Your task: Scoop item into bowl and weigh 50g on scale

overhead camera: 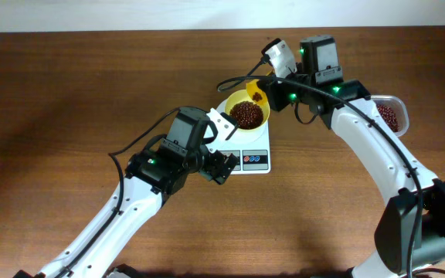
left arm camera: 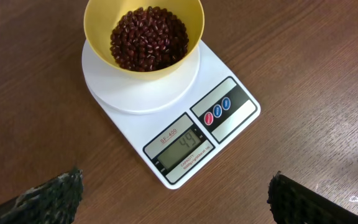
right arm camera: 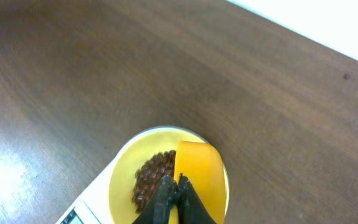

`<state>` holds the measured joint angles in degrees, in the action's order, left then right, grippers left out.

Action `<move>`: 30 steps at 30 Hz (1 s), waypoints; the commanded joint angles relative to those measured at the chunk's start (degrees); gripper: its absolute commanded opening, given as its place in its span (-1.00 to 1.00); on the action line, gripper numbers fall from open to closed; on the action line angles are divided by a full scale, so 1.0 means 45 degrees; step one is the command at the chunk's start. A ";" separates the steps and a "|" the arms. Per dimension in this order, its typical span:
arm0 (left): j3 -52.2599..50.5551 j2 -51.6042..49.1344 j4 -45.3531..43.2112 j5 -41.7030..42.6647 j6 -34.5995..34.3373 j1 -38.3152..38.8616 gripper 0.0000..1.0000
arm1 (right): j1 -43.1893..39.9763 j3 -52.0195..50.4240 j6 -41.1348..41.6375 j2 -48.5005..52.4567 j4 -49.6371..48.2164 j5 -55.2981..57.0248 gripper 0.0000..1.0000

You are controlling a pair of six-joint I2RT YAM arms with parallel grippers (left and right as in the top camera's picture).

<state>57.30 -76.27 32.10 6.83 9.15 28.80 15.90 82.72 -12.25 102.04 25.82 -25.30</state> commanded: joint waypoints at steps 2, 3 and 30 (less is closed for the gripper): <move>0.0015 0.0238 -0.0024 0.0087 -0.0155 -0.0044 0.97 | -0.0233 0.0219 -0.0185 -0.0287 -0.0282 0.0063 -0.92; 0.0015 0.0238 -0.0024 0.0087 -0.0155 -0.0044 0.98 | -0.0243 0.0219 -0.0180 -0.0287 -0.0384 0.0058 -0.92; 0.0015 0.0238 -0.0024 0.0087 -0.0155 -0.0044 0.97 | -0.0311 0.0219 0.1073 -0.0287 -0.0651 0.0063 -0.92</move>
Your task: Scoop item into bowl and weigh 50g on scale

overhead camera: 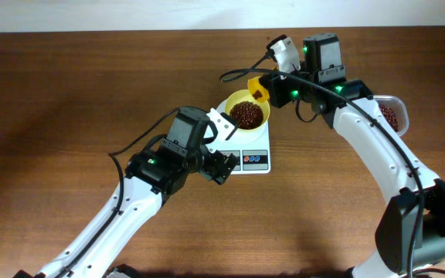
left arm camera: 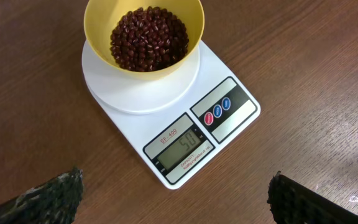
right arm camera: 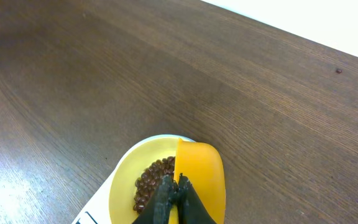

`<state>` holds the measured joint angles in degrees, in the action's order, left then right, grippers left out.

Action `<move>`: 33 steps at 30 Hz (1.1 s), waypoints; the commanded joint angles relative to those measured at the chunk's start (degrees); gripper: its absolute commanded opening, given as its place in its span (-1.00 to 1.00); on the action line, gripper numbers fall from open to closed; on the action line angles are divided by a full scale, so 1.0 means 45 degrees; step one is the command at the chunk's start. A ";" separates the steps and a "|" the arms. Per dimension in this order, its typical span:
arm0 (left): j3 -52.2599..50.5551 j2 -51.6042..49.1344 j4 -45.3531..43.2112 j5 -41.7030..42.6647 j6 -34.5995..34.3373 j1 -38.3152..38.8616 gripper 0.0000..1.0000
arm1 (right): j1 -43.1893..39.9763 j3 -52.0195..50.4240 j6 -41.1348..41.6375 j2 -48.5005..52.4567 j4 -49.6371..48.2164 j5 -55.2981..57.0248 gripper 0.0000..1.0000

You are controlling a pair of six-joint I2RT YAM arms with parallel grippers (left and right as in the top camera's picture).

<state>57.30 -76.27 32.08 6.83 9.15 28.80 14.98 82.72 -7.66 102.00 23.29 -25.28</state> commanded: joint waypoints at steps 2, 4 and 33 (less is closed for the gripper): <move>0.0015 0.0238 -0.0019 0.0087 -0.0155 -0.0044 0.97 | -0.0112 0.0219 0.0049 -0.0272 -0.0087 0.0058 -0.92; 0.0015 0.0238 -0.0019 0.0087 -0.0155 -0.0044 0.97 | -0.0112 0.0219 0.0049 -0.0277 -0.0087 0.0063 -0.92; 0.0015 0.0238 -0.0019 0.0087 -0.0155 -0.0044 0.98 | -0.4488 0.0219 0.9015 -0.0277 -0.2744 -0.4561 -0.92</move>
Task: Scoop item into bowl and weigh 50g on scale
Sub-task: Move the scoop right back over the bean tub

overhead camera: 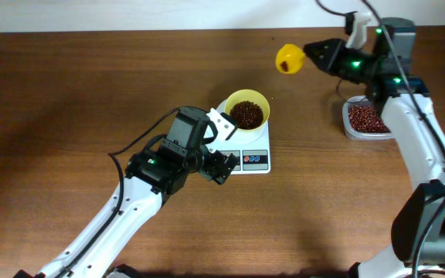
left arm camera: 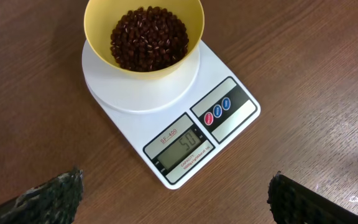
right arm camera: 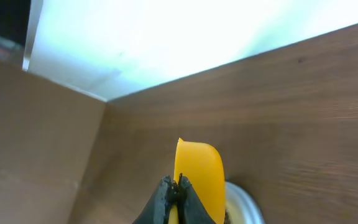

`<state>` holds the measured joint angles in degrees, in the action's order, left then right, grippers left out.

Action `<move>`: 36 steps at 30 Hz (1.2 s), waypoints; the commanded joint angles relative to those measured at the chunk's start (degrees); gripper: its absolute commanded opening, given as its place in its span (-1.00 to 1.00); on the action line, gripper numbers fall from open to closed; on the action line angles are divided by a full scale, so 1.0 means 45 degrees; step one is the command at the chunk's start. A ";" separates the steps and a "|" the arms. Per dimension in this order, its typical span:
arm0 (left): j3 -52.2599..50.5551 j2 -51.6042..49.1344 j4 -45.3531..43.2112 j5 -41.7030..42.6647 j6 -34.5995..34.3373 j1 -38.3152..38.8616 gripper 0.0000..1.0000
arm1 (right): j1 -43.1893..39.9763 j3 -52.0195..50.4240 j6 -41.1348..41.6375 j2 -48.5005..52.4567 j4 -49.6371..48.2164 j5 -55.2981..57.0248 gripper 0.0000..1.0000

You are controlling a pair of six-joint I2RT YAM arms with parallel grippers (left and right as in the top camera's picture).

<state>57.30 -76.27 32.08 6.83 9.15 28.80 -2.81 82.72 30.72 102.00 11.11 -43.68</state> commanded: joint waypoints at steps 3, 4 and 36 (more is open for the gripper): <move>0.0015 0.0238 -0.0019 0.0087 -0.0155 -0.0044 0.98 | -0.1525 0.0219 0.0670 -0.0277 0.0068 -0.1729 -0.92; 0.0015 0.0238 -0.0019 0.0087 -0.0155 -0.0044 0.98 | -0.1899 0.0219 0.0670 -0.0277 0.0282 -0.2191 -0.92; 0.0015 0.0238 -0.0019 0.0087 -0.0155 -0.0044 0.98 | -0.5090 0.0219 -1.5883 -0.0277 0.6334 0.3560 -0.92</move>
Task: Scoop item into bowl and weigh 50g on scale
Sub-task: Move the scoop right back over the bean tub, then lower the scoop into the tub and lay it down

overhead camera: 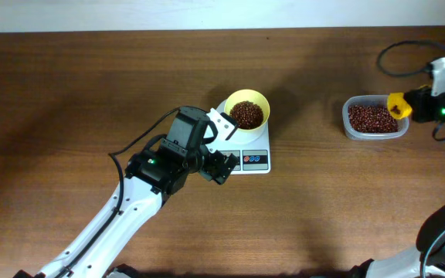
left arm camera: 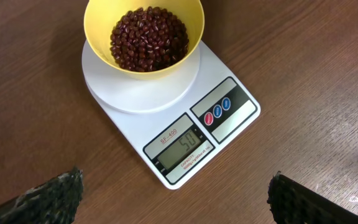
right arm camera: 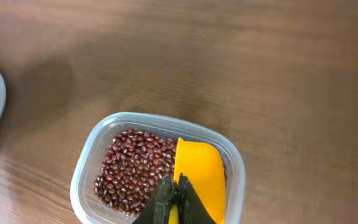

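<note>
A yellow bowl (overhead camera: 246, 107) of red beans (left arm camera: 146, 37) stands on the white scale (left arm camera: 225, 134), whose display (left arm camera: 184, 144) reads 50. My left gripper (left arm camera: 176, 196) hovers open just in front of the scale, nothing between its fingers (left arm camera: 48, 196). At the far right, my right gripper (right arm camera: 178, 193) is shut on the yellow scoop (right arm camera: 199, 175), holding it over the right side of the clear tub (right arm camera: 92, 146) of red beans (right arm camera: 132, 168). In the overhead view the scoop (overhead camera: 399, 106) sits at the tub's (overhead camera: 374, 118) right edge.
A black cable (overhead camera: 402, 54) loops on the table behind the right gripper. Part of a white round rim shows at the left edge of the right wrist view. Bare wooden tabletop (overhead camera: 91, 77) lies all around.
My right gripper has moved with the scoop from mid-air right of the bowl to the right edge of the bean tub. The scale still reads 50. The left arm is unmoved.
My right gripper held the scoop tipped over the bowl while the scale read 49. A second later it read 50, scoop still at the bowl. Then the scoop was lifted away to the right, and now it is over the bean tub.
</note>
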`<state>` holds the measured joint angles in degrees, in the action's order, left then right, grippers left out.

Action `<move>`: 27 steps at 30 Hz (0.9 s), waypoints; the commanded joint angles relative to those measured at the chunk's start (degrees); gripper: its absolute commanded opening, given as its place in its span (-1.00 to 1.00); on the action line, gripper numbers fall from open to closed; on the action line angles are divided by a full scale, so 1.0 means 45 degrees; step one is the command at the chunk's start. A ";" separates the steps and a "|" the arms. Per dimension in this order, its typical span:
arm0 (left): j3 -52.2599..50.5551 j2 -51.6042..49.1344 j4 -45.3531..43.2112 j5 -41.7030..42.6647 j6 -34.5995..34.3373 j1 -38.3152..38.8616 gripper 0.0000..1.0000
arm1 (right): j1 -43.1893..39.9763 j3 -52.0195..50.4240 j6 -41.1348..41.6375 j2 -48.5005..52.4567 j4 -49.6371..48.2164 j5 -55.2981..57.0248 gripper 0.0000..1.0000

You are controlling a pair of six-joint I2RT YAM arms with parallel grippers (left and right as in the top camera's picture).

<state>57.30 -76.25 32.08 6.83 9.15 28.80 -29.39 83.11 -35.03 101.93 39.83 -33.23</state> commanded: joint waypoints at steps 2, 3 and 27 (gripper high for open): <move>0.0015 0.0233 -0.0019 0.0087 -0.0155 -0.0044 0.98 | 0.1413 0.0131 -0.1336 -0.0262 -0.0044 0.2127 -0.92; 0.0015 0.0233 -0.0019 0.0087 -0.0155 -0.0044 0.97 | 0.1666 0.0131 -0.1535 -0.0262 -0.0024 0.2399 -0.92; 0.0015 0.0233 -0.0019 0.0087 -0.0155 -0.0044 0.98 | 0.2516 0.0126 1.4974 -0.0262 -0.1273 0.4211 -0.92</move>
<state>57.30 -76.25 32.08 6.83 9.15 28.80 -18.06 83.11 21.96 101.93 34.24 -17.65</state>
